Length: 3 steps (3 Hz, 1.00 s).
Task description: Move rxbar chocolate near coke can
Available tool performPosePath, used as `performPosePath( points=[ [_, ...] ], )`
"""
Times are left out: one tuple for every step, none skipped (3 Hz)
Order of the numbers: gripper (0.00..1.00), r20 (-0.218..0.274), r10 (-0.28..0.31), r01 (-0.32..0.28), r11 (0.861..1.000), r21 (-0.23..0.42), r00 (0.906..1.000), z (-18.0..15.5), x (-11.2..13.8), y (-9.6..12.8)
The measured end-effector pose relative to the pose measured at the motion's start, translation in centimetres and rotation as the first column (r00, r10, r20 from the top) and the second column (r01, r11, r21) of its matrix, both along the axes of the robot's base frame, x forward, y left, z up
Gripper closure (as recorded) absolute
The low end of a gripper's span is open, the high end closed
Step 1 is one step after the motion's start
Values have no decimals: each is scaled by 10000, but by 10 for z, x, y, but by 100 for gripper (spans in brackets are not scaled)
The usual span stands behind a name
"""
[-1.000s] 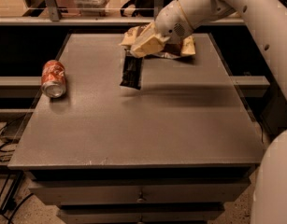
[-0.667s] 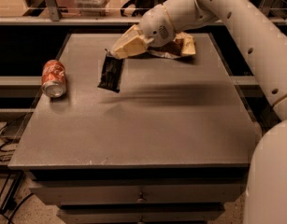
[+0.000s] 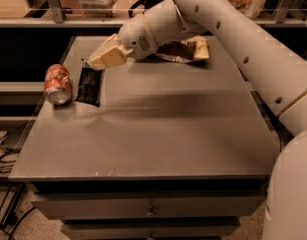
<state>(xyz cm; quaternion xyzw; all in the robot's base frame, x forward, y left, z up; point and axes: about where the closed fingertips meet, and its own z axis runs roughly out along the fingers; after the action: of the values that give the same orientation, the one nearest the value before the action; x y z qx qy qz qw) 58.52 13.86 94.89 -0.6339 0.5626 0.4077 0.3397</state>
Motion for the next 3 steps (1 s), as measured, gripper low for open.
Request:
performPosePath(
  points=[
    [84, 626, -692, 735, 9949, -687, 9956, -7, -1, 20],
    [63, 1096, -1346, 1486, 9801, -1315, 9848, -18, 6, 30],
    [39, 1454, -1809, 2080, 9573, -2007, 9727, -35, 15, 32]
  ],
)
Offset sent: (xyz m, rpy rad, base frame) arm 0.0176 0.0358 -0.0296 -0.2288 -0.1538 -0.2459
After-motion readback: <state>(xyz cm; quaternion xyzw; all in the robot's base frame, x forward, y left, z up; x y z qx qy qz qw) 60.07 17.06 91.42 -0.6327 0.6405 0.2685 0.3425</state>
